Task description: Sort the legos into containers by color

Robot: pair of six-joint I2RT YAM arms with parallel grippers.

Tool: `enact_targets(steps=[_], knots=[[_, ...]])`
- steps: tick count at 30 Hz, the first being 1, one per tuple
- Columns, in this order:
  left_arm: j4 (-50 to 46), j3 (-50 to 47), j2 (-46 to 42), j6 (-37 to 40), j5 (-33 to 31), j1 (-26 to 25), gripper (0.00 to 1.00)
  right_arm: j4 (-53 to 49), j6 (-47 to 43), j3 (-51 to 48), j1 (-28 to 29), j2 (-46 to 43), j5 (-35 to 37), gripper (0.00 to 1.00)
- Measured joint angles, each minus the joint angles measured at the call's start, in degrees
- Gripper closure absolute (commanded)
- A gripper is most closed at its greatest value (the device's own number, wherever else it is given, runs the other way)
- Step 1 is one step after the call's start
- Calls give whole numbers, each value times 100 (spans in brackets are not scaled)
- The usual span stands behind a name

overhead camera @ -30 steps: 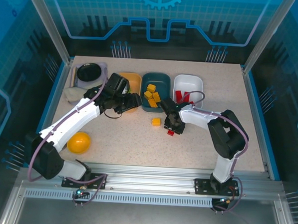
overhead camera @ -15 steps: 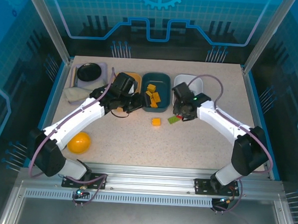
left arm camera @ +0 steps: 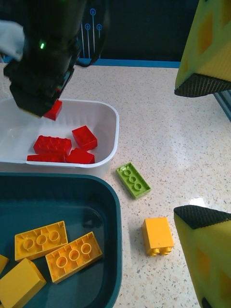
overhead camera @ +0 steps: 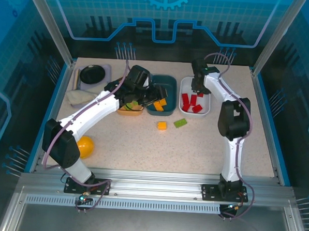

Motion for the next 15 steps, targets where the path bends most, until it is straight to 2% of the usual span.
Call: enact_targets(steps=[4, 11, 15], knots=[[-7, 0, 7, 4, 0, -17, 35, -358, -22, 442, -131, 638, -7, 63], [-90, 0, 26, 153, -2, -184, 35, -651, -133, 859, -142, 938, -120, 35], [-173, 2, 208, 363, -4, -380, 35, -713, -144, 951, -105, 848, -170, 33]])
